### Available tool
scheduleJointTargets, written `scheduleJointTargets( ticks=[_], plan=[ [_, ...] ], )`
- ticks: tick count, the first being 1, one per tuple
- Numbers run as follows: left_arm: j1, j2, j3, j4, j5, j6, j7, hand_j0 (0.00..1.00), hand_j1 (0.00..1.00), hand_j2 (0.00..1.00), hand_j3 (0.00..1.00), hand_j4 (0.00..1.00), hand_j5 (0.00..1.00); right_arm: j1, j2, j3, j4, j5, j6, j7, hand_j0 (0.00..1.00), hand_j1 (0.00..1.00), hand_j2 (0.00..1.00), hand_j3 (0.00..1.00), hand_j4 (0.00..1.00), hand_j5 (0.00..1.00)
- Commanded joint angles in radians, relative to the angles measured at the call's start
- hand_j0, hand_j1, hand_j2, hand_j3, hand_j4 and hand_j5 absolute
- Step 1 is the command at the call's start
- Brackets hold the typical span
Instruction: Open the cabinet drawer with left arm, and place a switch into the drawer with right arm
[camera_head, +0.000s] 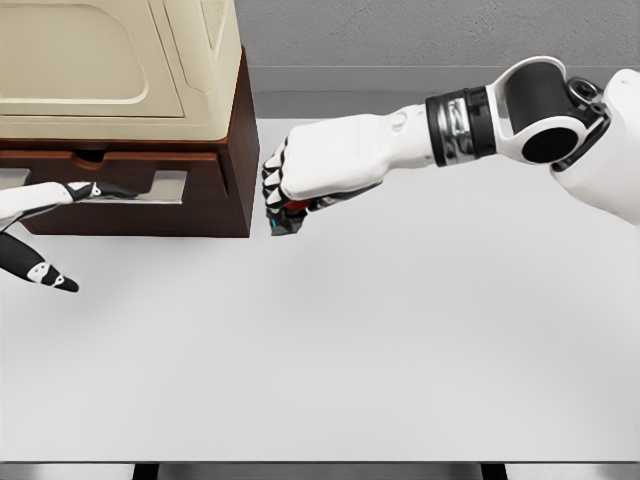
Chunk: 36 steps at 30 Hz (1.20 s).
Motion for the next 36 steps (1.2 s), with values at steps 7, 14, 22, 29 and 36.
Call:
scheduleJointTargets(
  ticks=[7, 14, 22, 29, 36],
  plan=[
    [0.017, 0.031, -0.001, -0.015, -0.002, 0.004, -0.001, 1.00, 1.00, 1.00, 1.00, 1.00, 1.00, -0.002, 0.009, 0.002, 0.000, -0.013, 0.003, -0.001, 0.40, 0.40, 0.40, 0.40, 0.40, 0.40],
    [0.037, 0.065, -0.003, -0.025, 0.015, 0.004, -0.001, 1.00, 1.00, 1.00, 1.00, 1.00, 1.00, -0.008, 0.009, 0.000, 0.000, -0.026, 0.003, -0.001, 0.40, 0.40, 0.40, 0.40, 0.40, 0.40],
    [0.038, 0.114, -0.006, -0.032, 0.049, 0.004, -0.001, 1.00, 1.00, 1.00, 1.00, 1.00, 1.00, -0.008, 0.009, 0.000, 0.002, -0.032, 0.003, -0.001, 0.40, 0.40, 0.40, 0.40, 0.40, 0.40],
    [0.043, 0.137, -0.015, -0.034, 0.055, 0.006, -0.001, 1.00, 1.00, 1.00, 1.00, 1.00, 1.00, -0.009, 0.009, -0.001, 0.002, -0.032, 0.003, -0.001, 0.40, 0.40, 0.40, 0.40, 0.40, 0.40],
    [0.060, 0.160, -0.016, -0.035, 0.072, 0.006, -0.001, 1.00, 1.00, 1.00, 1.00, 1.00, 1.00, -0.015, 0.010, 0.000, 0.000, -0.034, 0.003, -0.001, 0.40, 0.40, 0.40, 0.40, 0.40, 0.40]
  ],
)
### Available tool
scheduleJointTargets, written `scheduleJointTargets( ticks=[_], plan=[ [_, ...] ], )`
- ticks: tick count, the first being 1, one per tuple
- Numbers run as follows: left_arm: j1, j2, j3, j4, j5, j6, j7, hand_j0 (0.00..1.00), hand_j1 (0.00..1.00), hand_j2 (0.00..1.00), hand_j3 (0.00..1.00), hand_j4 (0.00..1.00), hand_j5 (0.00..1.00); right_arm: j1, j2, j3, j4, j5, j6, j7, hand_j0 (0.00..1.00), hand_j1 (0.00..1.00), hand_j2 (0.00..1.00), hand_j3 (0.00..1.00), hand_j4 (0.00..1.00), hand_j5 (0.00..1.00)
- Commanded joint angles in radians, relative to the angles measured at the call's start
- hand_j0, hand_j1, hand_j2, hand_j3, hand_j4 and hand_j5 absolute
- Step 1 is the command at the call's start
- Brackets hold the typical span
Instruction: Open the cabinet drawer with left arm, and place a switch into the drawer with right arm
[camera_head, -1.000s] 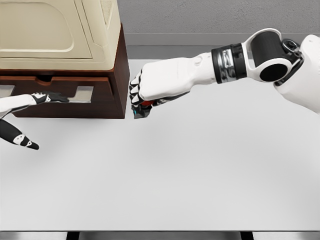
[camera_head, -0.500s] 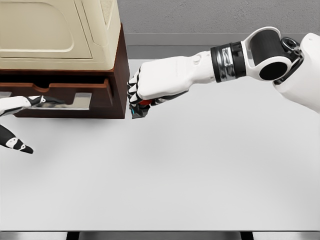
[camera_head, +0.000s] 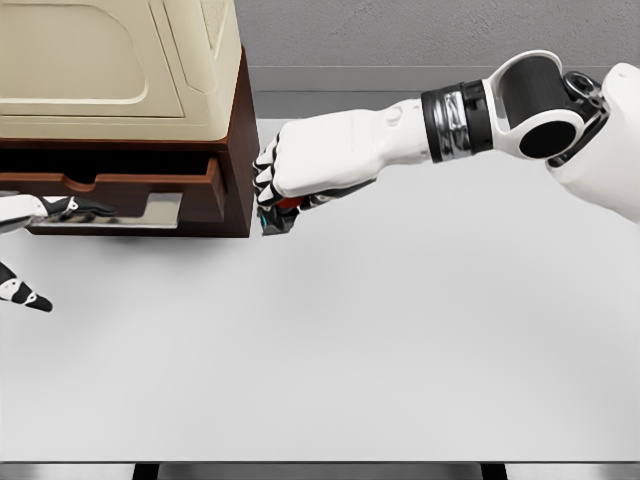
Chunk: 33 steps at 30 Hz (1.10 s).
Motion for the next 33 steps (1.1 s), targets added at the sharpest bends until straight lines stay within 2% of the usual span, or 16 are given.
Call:
scheduleJointTargets(
  ticks=[1, 11, 16, 28, 33],
  plan=[
    [-0.001, 0.019, -0.008, 0.010, -0.080, 0.004, -0.002, 1.00, 1.00, 1.00, 1.00, 1.00, 1.00, 0.000, 0.001, 0.000, 0.000, -0.006, 0.003, -0.001, 0.40, 0.40, 0.40, 0.40, 0.40, 0.40],
    [0.014, 0.074, -0.008, 0.010, -0.077, 0.004, -0.002, 1.00, 1.00, 1.00, 1.00, 1.00, 1.00, -0.008, 0.007, -0.002, 0.000, -0.006, 0.003, -0.001, 0.40, 0.40, 0.40, 0.40, 0.40, 0.40],
    [0.045, 0.083, -0.008, 0.010, -0.075, 0.002, -0.002, 1.00, 1.00, 1.00, 1.00, 1.00, 1.00, -0.009, 0.006, -0.007, -0.002, -0.006, 0.003, -0.001, 0.40, 0.40, 0.40, 0.40, 0.40, 0.40],
    [0.085, 0.133, -0.009, 0.008, -0.074, 0.004, -0.002, 1.00, 1.00, 1.00, 1.00, 1.00, 1.00, -0.064, 0.010, -0.007, -0.003, -0.050, 0.003, -0.001, 0.40, 0.40, 0.40, 0.40, 0.40, 0.40],
    [0.095, 0.137, -0.006, 0.008, -0.075, 0.002, -0.002, 1.00, 1.00, 1.00, 1.00, 1.00, 1.00, -0.087, 0.058, -0.002, 0.007, -0.063, 0.052, -0.001, 0.40, 0.40, 0.40, 0.40, 0.40, 0.40]
  ],
)
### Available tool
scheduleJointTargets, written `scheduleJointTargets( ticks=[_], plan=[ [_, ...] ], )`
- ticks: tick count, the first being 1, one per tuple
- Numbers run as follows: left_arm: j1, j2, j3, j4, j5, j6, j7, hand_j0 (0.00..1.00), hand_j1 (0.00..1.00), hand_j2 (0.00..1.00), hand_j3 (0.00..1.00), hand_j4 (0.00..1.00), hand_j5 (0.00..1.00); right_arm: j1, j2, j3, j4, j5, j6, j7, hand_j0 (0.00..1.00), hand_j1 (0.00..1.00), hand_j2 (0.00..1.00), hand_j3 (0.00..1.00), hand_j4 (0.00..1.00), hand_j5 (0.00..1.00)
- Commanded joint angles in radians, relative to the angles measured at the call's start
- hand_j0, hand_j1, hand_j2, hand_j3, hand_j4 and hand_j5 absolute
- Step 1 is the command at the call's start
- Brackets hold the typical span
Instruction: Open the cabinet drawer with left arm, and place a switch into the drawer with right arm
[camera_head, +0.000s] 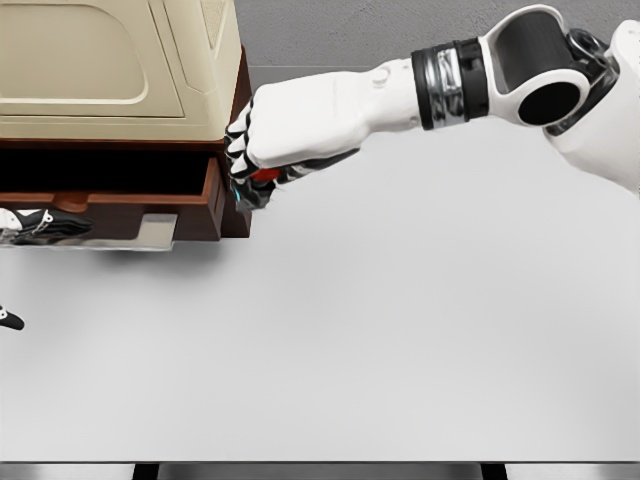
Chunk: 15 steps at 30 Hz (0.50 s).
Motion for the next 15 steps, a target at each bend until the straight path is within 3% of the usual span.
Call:
scheduleJointTargets(
  ticks=[1, 15],
  plan=[
    [0.001, 0.007, -0.019, 0.019, -0.200, 0.009, 0.001, 1.00, 1.00, 1.00, 1.00, 1.00, 1.00, -0.002, 0.030, 0.003, 0.006, -0.010, 0.043, -0.001, 0.40, 0.40, 0.40, 0.40, 0.40, 0.40],
    [0.002, 0.038, -0.019, 0.019, -0.197, 0.011, 0.001, 1.00, 1.00, 1.00, 1.00, 1.00, 1.00, -0.055, 0.212, 0.034, 0.193, -0.011, 0.074, -0.001, 0.40, 0.40, 0.40, 0.40, 0.40, 0.40]
  ],
)
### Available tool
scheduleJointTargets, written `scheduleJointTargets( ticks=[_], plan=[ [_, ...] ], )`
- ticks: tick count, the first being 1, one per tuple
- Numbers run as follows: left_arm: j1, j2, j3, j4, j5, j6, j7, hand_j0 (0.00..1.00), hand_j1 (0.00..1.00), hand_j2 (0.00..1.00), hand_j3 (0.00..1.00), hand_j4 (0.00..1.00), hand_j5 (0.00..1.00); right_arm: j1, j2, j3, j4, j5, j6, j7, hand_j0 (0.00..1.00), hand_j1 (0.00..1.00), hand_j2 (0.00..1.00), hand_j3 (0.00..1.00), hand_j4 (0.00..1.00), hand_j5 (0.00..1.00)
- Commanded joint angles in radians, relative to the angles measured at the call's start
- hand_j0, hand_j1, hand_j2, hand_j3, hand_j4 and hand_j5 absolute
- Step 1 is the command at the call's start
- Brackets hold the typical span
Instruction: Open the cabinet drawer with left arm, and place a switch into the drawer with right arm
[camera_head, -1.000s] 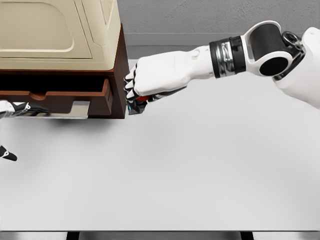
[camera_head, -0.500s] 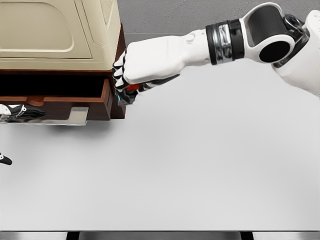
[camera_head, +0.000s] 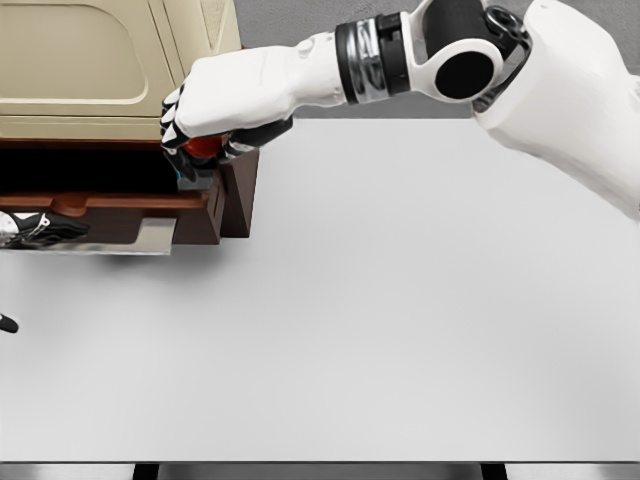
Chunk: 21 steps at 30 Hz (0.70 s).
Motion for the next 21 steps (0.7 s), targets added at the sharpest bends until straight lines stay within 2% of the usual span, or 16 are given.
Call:
scheduleJointTargets(
  ticks=[1, 6, 9, 14, 21],
  plan=[
    [0.000, 0.019, -0.015, 0.021, -0.174, 0.020, 0.003, 1.00, 1.00, 1.00, 1.00, 1.00, 1.00, -0.002, 0.042, 0.015, 0.044, -0.004, 0.003, 0.000, 0.40, 0.40, 0.40, 0.40, 0.40, 0.40],
    [0.000, 0.030, -0.010, 0.021, -0.172, 0.019, 0.003, 1.00, 1.00, 1.00, 1.00, 1.00, 1.00, -0.021, 0.085, 0.034, 0.099, -0.004, 0.006, 0.000, 0.40, 0.40, 0.40, 0.40, 0.40, 0.40],
    [0.000, 0.022, -0.006, 0.022, -0.174, 0.017, 0.003, 1.00, 1.00, 1.00, 1.00, 1.00, 1.00, -0.037, 0.128, 0.050, 0.122, -0.002, 0.038, 0.000, 0.40, 0.40, 0.40, 0.40, 0.40, 0.40],
    [-0.001, 0.016, -0.003, 0.021, -0.171, 0.004, 0.003, 1.00, 1.00, 1.00, 1.00, 1.00, 1.00, -0.041, 0.137, 0.052, 0.163, 0.000, 0.038, 0.000, 0.40, 0.40, 0.40, 0.40, 0.40, 0.40],
    [-0.001, 0.015, 0.013, 0.021, -0.165, -0.098, 0.003, 1.00, 1.00, 1.00, 1.00, 1.00, 1.00, -0.051, 0.166, 0.052, 0.208, 0.001, 0.038, 0.000, 0.40, 0.40, 0.40, 0.40, 0.40, 0.40]
  ],
)
